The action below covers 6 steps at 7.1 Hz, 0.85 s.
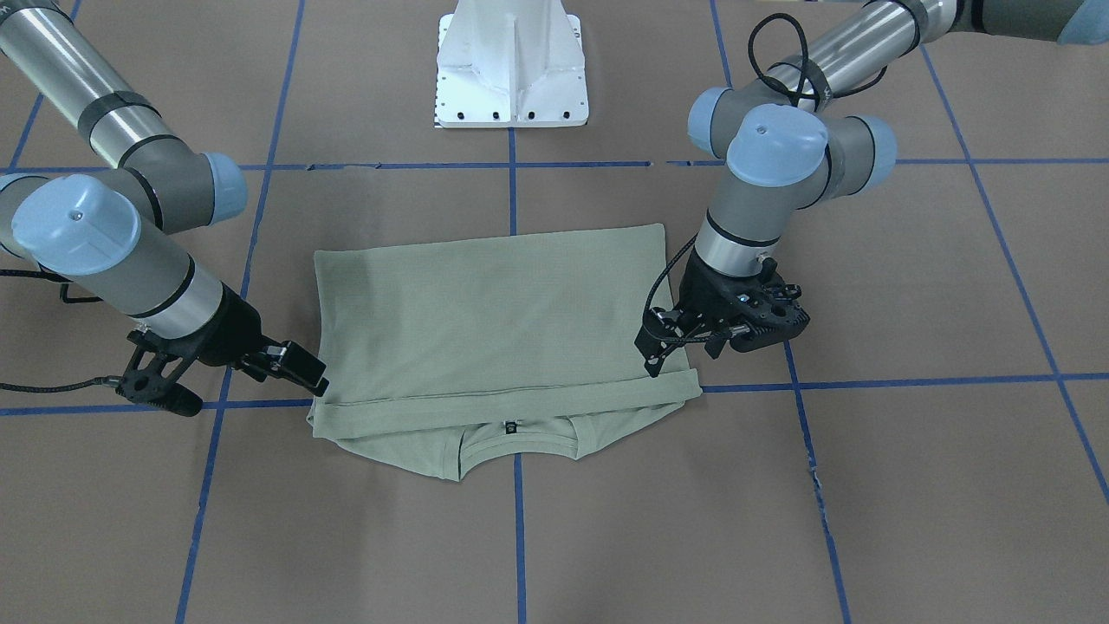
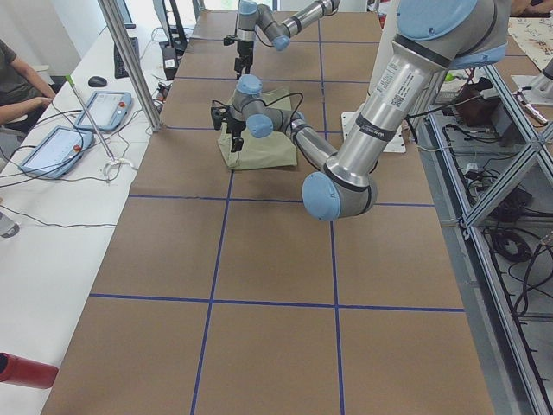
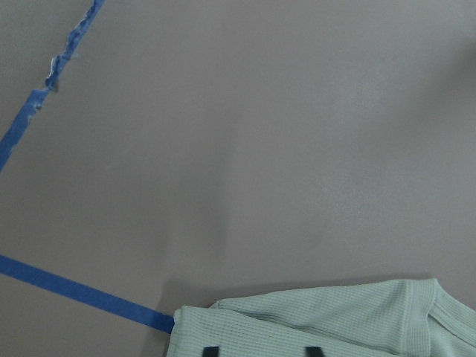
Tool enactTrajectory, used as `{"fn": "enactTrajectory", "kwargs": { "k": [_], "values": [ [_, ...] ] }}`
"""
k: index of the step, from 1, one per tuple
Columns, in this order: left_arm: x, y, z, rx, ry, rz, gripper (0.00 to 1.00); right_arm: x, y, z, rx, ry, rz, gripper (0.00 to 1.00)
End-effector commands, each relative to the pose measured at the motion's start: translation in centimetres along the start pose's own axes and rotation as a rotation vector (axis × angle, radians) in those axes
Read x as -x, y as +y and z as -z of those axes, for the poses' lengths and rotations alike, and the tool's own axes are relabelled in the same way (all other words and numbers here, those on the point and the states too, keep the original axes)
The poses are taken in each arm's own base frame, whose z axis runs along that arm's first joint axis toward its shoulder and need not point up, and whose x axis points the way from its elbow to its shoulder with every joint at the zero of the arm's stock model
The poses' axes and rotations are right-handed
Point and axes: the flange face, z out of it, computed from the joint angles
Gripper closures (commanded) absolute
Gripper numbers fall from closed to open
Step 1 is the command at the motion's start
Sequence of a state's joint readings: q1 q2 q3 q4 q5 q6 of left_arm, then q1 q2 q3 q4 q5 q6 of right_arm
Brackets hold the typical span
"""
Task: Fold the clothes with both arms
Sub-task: 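Lower the right gripper to the folded shirt's nearest side edge and grasp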
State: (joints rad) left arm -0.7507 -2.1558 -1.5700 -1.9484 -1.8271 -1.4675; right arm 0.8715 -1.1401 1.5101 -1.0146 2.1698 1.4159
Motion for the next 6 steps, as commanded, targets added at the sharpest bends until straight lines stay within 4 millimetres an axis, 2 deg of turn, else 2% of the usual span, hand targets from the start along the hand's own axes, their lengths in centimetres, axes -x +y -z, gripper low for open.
{"fn": "enactTrajectory", "kwargs": {
  "k": [1,2,4,6],
  "values": [
    [-0.4,0.3,1.1,0.0,0.019,-0.003,0.0,-3.7,9.3,1.1,0.038,-0.006,0.062,0.0],
    [-0.4,0.3,1.2,-0.002,0.022,-0.003,0.0,-5.8,12.8,0.4,0.046,0.022,0.075,0.0],
    [-0.5,0.4,1.3,-0.003,0.026,-0.001,0.0,-6.0,17.8,-4.5,0.012,0.081,0.143,0.0],
    [-0.6,0.5,1.4,-0.003,0.028,-0.003,0.0,-5.9,18.2,-5.3,0.016,0.089,0.146,0.0]
  ]
}}
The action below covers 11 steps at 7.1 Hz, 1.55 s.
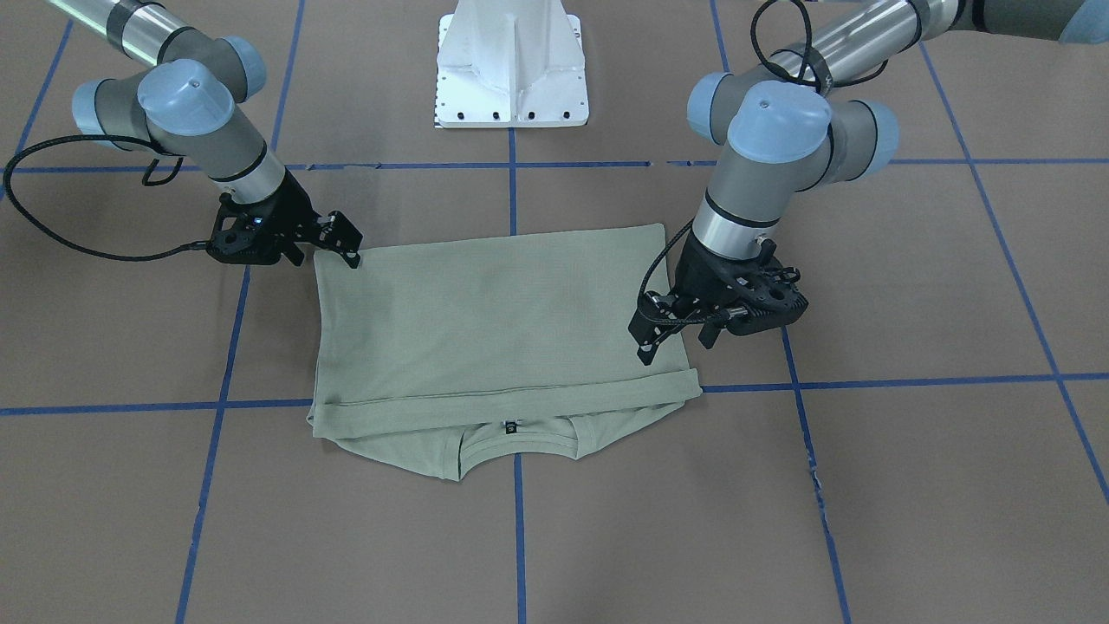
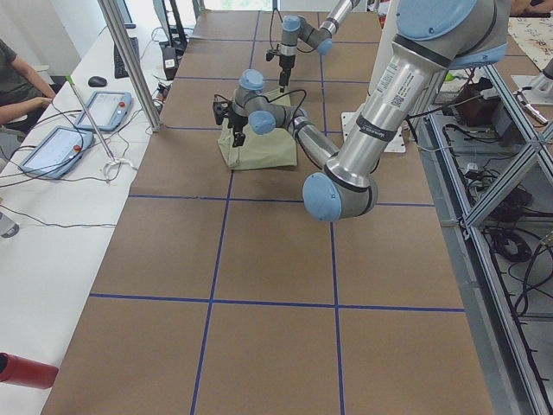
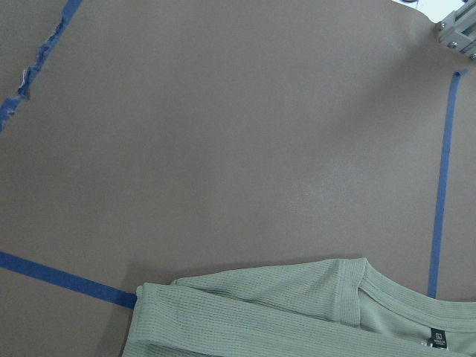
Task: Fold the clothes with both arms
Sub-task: 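Lower the right gripper to the folded shirt's nearest side edge and grasp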
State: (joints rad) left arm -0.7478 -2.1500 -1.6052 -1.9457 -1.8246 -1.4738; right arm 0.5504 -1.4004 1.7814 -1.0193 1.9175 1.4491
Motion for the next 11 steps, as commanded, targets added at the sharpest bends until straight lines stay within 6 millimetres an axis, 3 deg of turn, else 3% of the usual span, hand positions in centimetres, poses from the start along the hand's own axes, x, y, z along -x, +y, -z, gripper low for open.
{"fn": "enactTrajectory", "kwargs": {
  "k": [1,2,4,7,9,11],
  "values": [
    [0.0,0.1,0.0,0.001,0.001,-0.001,0.0,0.1,0.4,-1.0,0.001,0.013,0.004,0.17],
    [0.0,0.1,0.0,0.001,0.001,0.0,0.0,0.4,0.1,-0.5,-0.003,0.003,0.004,0.53],
    [0.0,0.1,-0.1,0.001,-0.001,-0.001,0.0,0.5,-0.7,0.3,-0.013,-0.007,-0.004,0.97],
    [-0.1,0.3,-0.1,0.004,0.002,0.0,0.0,-0.2,-1.3,2.0,0.017,-0.025,-0.018,1.0],
    [-0.3,0.5,0.2,0.003,0.008,0.001,0.0,-4.5,0.8,5.5,0.021,-0.01,-0.026,1.0],
    [-0.5,0.8,0.2,0.003,0.012,-0.001,0.0,-9.7,4.7,7.4,0.097,0.053,-0.029,1.0]
  ]
}}
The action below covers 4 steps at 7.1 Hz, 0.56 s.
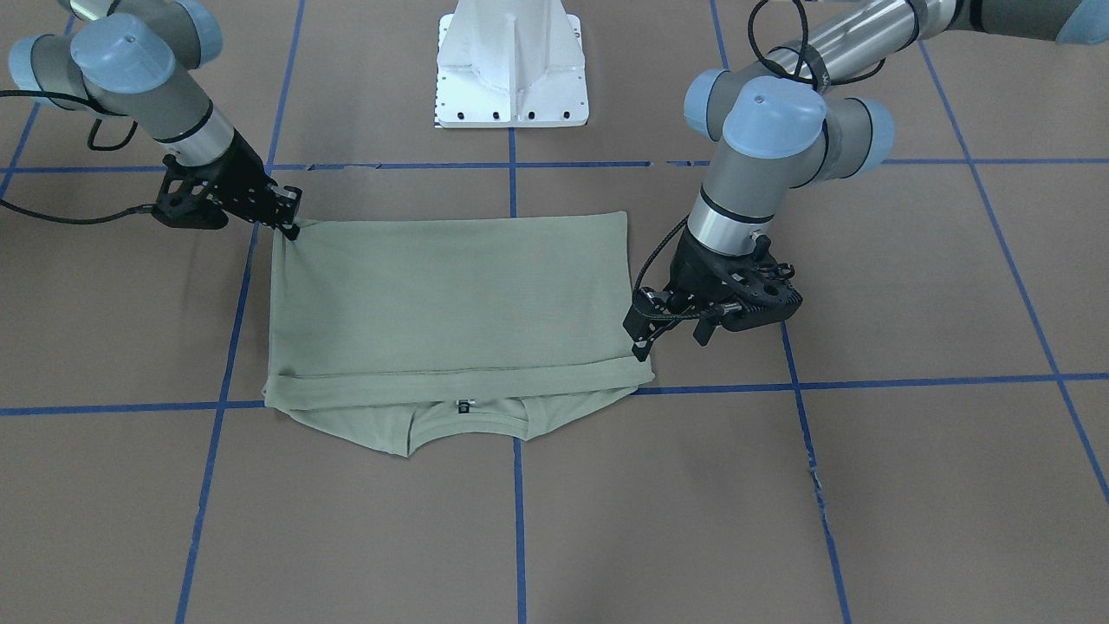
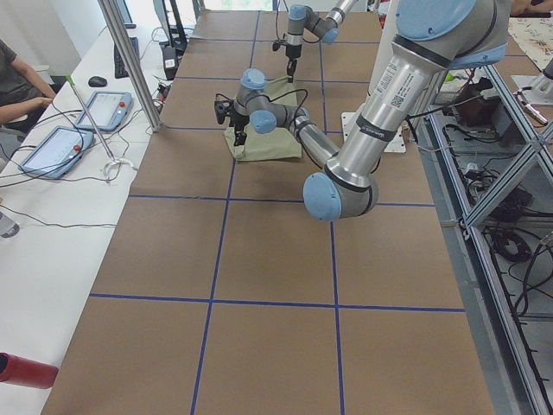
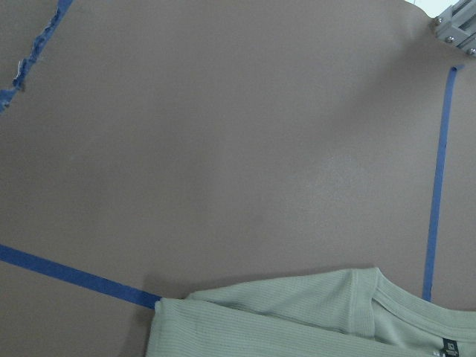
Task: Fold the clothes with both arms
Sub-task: 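Drag the folded shirt with the right gripper, turning it, while the left arm approaches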
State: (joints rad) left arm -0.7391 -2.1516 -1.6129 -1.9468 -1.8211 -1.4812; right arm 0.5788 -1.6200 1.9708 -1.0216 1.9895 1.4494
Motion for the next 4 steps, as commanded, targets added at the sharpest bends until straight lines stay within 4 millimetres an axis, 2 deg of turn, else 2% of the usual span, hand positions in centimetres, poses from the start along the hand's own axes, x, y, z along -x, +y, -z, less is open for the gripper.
{"fn": "enactTrajectory", "kwargs": {
  "k": [1,4],
  "values": [
    [-0.3,0.4,0.2,-0.004,0.007,-0.004,0.0,-3.9,4.7,1.1,0.128,0.05,0.011,1.0],
    [0.0,1.0,0.5,-0.018,0.011,-0.011,0.0,-5.2,16.0,1.5,0.422,0.133,0.023,1.0]
  ]
}}
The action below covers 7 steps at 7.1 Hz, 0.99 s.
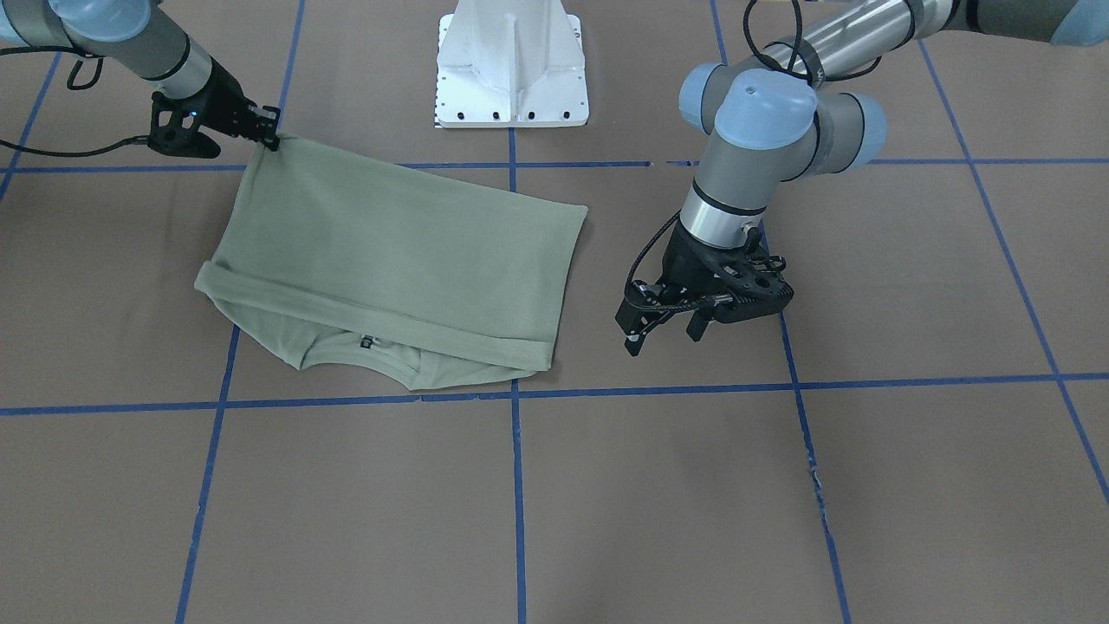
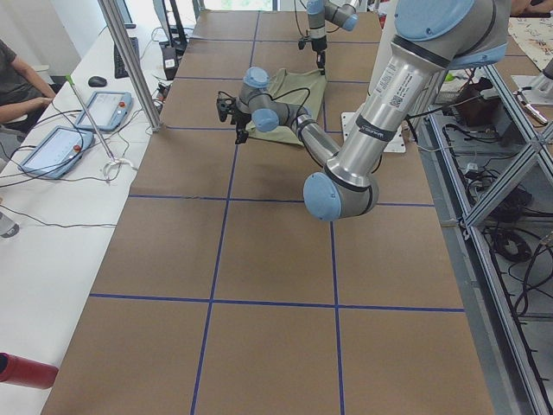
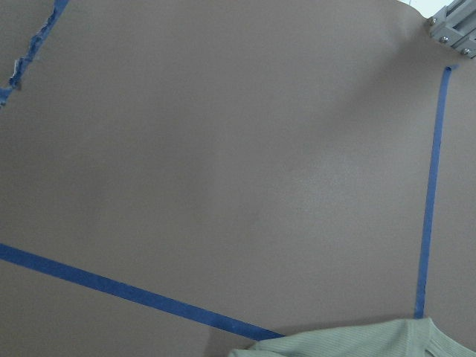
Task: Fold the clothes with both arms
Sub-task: 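Drag the folded shirt with the right gripper, turning it, while the left arm approaches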
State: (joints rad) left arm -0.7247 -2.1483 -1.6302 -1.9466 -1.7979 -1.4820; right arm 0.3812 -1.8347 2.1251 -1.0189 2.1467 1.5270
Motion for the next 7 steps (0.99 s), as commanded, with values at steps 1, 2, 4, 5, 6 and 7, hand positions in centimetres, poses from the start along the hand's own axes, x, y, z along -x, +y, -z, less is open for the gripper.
{"fn": "enactTrajectory", "kwargs": {
  "k": [1,2,4,5,6,7],
  "values": [
    [0.6,0.2,0.4,-0.006,0.002,-0.002,0.0,-0.3,6.5,-2.4,0.149,0.067,0.003,1.0],
    [0.5,0.2,0.5,-0.006,0.003,-0.002,0.0,-0.3,7.5,-3.1,0.172,0.079,0.016,0.08],
    [-0.3,2.1,0.8,0.017,0.023,-0.021,0.0,0.3,7.0,-2.6,0.157,0.057,0.012,0.0],
    [-1.0,4.5,0.7,0.049,0.037,-0.042,0.0,1.1,4.5,-0.6,0.097,0.004,-0.022,0.0],
    [-1.8,7.0,1.1,0.083,0.058,-0.064,0.0,2.5,1.8,1.8,0.028,-0.065,-0.046,0.0],
    [-0.9,11.2,0.9,0.141,0.055,-0.06,0.0,3.5,-1.5,5.3,-0.064,-0.14,-0.072,0.0]
  ]
}}
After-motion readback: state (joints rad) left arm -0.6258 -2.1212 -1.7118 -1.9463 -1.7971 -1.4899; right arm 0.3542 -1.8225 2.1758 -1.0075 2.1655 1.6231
